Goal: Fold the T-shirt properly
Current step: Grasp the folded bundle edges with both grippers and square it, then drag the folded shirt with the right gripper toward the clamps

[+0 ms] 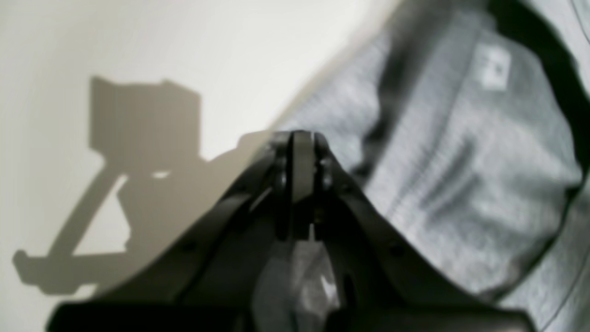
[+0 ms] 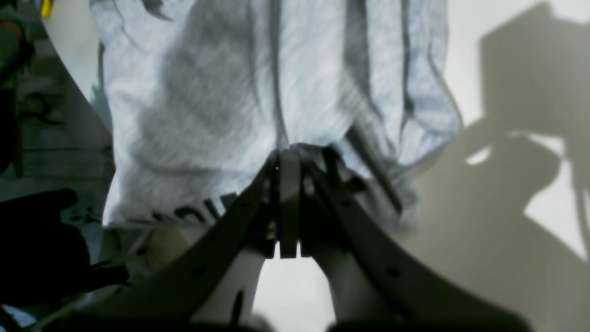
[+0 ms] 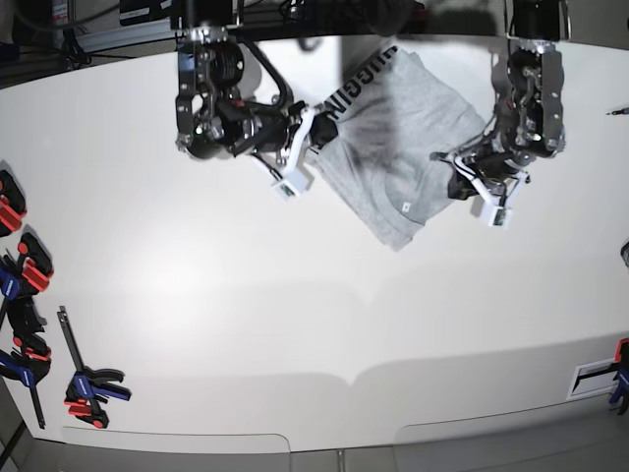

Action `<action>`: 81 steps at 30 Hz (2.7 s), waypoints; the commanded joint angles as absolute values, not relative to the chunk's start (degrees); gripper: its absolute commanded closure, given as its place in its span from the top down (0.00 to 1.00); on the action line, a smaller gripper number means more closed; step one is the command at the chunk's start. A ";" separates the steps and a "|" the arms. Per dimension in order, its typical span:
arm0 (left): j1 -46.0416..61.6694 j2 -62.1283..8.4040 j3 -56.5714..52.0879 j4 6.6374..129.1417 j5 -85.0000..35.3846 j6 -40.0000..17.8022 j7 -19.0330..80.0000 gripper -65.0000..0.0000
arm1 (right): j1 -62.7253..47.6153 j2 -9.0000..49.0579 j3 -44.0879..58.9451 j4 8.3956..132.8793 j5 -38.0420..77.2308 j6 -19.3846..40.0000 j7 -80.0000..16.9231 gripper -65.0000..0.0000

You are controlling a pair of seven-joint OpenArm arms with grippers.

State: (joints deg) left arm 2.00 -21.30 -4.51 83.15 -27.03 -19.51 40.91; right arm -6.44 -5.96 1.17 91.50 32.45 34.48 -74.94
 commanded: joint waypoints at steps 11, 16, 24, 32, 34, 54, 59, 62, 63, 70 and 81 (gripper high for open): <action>-0.60 -23.81 -4.89 96.36 -34.57 -24.91 42.81 0.00 | -8.01 -9.00 -1.37 109.34 33.63 36.84 -67.83 0.00; -0.60 -26.44 -5.19 98.89 -30.30 -24.84 42.81 0.00 | -7.94 -9.00 -12.49 109.27 32.49 39.31 -65.54 0.00; 1.10 -26.87 -17.52 98.89 -29.04 -19.49 41.91 0.00 | -6.92 -9.00 -22.70 105.60 16.16 35.64 -53.12 0.00; 7.07 -26.85 -27.18 98.89 -34.15 -19.70 41.67 0.00 | 1.23 -9.00 -24.45 86.13 16.21 32.93 -49.89 0.00; 8.84 -26.83 -27.29 98.89 -34.17 -19.70 41.12 0.00 | 3.20 -9.00 -25.02 81.82 16.16 31.31 -49.89 0.00; 15.40 -25.41 -27.29 98.89 -39.31 -22.76 35.94 0.00 | 5.85 -3.95 8.67 74.67 2.13 23.62 -55.22 0.00; 15.40 -25.41 -27.29 98.89 -40.23 -24.60 35.94 0.00 | 5.17 2.98 16.25 74.67 2.94 23.86 -56.10 0.00; 15.38 -25.41 -27.29 98.89 -40.66 -24.88 35.92 0.00 | 4.16 7.07 19.09 74.67 6.94 27.31 -57.30 0.00; 15.40 -25.43 -27.29 98.89 -40.66 -24.88 35.94 0.00 | 3.75 8.40 19.66 74.67 8.32 28.23 -57.54 0.00; 15.40 -25.41 -27.29 98.89 -40.62 -24.88 35.97 0.00 | -0.54 17.32 20.23 74.67 12.71 32.95 -58.15 0.00; 15.42 -25.41 -27.29 98.89 -40.62 -24.88 35.99 0.00 | -4.14 29.80 20.29 74.65 12.67 33.06 -56.47 0.00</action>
